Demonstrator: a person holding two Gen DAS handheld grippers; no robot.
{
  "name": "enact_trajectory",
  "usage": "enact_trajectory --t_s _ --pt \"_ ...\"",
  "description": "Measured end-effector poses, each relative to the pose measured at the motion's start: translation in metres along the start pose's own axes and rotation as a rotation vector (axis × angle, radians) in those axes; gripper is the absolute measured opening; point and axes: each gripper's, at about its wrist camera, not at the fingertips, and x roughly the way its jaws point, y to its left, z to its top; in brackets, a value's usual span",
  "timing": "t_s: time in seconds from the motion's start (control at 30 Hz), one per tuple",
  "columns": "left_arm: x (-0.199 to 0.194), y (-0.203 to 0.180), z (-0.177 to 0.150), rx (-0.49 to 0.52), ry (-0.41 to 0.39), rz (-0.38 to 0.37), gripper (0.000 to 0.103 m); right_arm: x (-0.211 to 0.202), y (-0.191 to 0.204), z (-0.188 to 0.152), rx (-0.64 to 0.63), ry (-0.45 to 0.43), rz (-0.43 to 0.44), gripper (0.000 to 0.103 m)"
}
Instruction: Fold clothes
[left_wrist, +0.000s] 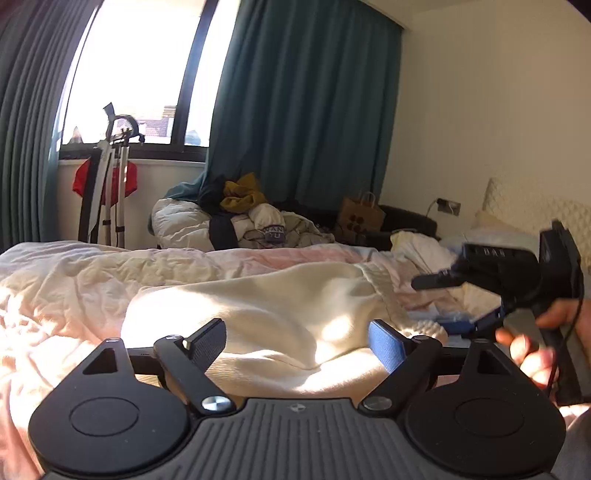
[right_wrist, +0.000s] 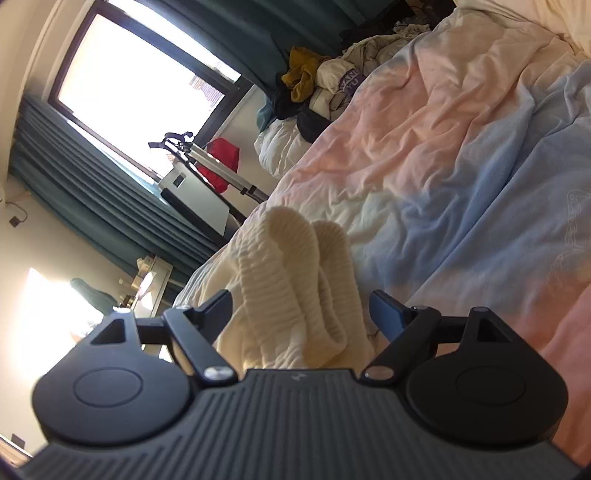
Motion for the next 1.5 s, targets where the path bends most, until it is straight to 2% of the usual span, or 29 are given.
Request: enact_trajectory --t_s 0.17,0.27,0.47,0.5,0.53,0.6,0.67,0.83,0.93,1.03,1.17,1.23,1.37,1.5 --pt "-0.008 0.052 0.013 -0.239 0.047 0.089 0.092 -0.002 0.018 -0.024 -0.076 0.046 -0.018 0.084" --pt "-0.005 0.077 0.010 -0.346 0.098 0.135 0.094 0.005 0.023 -0.033 -0.133 0.043 -0.089 0.083" --pt "0.014 0.092 -0.003 -0.403 0.201 0.177 0.095 0.027 0.010 -0.041 -0.122 0.074 -0.156 0.084" --pt "0.018 0.093 -0.004 -0.405 0.213 0.180 0.095 0.030 0.004 -0.042 -0.088 0.076 -0.165 0.092" --pt "0.021 0.093 -0.006 -0.410 0.219 0.179 0.095 0.034 -0.003 -0.042 -0.037 0.089 -0.169 0.094" --pt "0.026 0.096 -0.008 -0.425 0.226 0.174 0.096 0.041 -0.016 -0.044 0.069 0.114 -0.141 0.092" --pt "0.032 0.098 -0.010 -0.441 0.233 0.168 0.096 0.046 -0.021 -0.046 0.113 0.122 -0.113 0.093" --pt "0.045 0.103 -0.014 -0.479 0.251 0.153 0.097 0.064 -0.023 -0.047 0.145 0.156 -0.037 0.095" --pt "0.053 0.106 -0.017 -0.503 0.261 0.144 0.099 0.072 -0.021 -0.047 0.147 0.171 -0.002 0.101" --pt "0.061 0.109 -0.020 -0.526 0.272 0.135 0.097 0.076 -0.018 -0.047 0.143 0.175 0.037 0.101" --pt "0.065 0.124 -0.029 -0.626 0.278 0.110 0.094 0.064 -0.016 -0.043 0.205 0.141 0.174 0.101" --pt "0.065 0.130 -0.033 -0.664 0.277 0.095 0.090 0.061 -0.014 -0.042 0.201 0.127 0.190 0.097" --pt "0.065 0.127 -0.034 -0.656 0.280 0.086 0.078 0.072 -0.015 -0.048 0.153 0.160 0.073 0.083" --pt "0.060 0.121 -0.030 -0.629 0.264 0.083 0.061 0.066 -0.010 -0.047 0.123 0.145 0.048 0.059"
